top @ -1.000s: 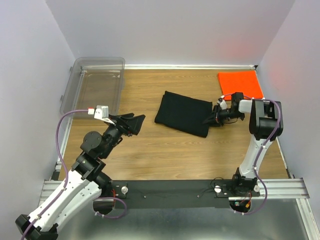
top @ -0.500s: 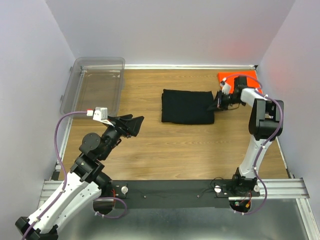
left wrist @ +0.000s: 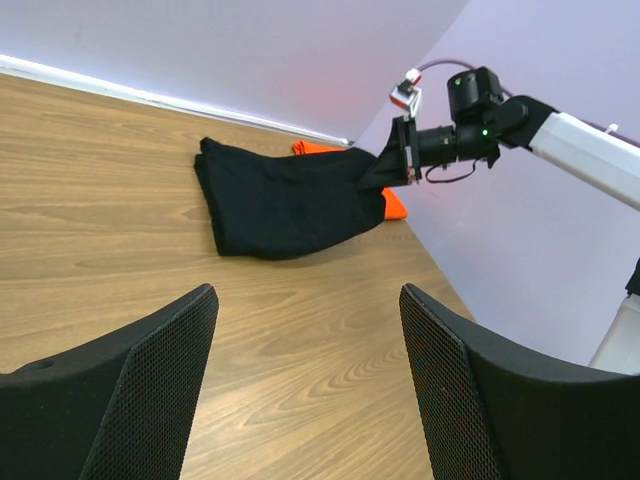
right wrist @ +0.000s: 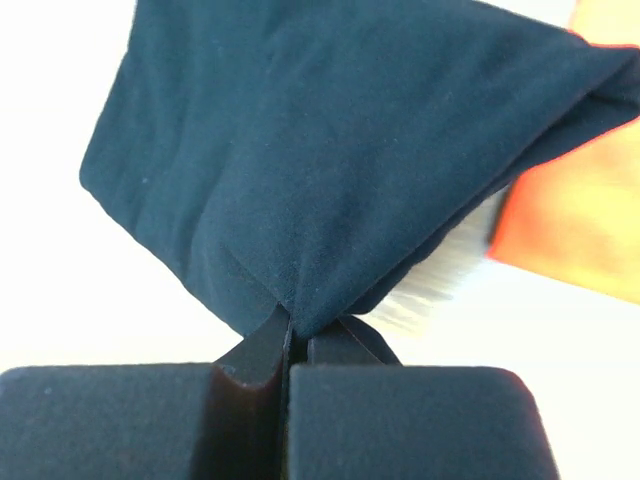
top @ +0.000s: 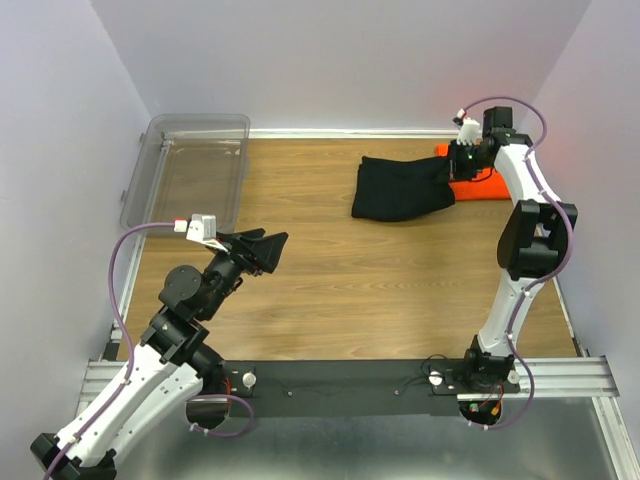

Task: Fold and stack the t-shirts
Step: Neatly place the folded tshirt to the corner

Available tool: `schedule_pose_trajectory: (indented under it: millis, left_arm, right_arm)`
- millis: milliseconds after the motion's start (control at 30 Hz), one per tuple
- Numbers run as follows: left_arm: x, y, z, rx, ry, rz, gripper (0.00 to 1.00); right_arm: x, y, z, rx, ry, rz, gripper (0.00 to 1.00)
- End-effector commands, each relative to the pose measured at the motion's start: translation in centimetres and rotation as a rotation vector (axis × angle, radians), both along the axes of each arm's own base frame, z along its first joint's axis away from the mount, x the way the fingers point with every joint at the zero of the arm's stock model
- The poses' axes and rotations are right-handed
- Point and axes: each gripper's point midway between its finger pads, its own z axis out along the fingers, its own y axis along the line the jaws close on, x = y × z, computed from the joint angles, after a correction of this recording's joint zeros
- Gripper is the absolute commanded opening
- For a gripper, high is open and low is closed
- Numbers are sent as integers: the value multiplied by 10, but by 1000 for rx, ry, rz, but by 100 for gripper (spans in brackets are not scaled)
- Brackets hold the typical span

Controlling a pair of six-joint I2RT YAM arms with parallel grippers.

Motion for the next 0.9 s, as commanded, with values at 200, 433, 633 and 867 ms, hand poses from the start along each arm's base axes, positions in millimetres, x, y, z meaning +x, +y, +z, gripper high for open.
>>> schedule_pose_trajectory:
  millis: [200, 433, 633, 867]
  left_arm:
    - [6, 1, -2, 7, -17, 23, 82]
    - [6, 0, -8, 12, -13, 17, 82]
    - [8, -3, -14, 20, -2, 10, 81]
    - [10, -4, -18, 27, 4, 9, 82]
  right_arm:
    - [42, -36, 36, -191, -107, -62, 1]
    - [60, -48, 52, -283, -175, -7, 1]
    - [67, -60, 46, -360, -181, 20, 0]
    - [74, -75, 57, -430, -218, 33, 1]
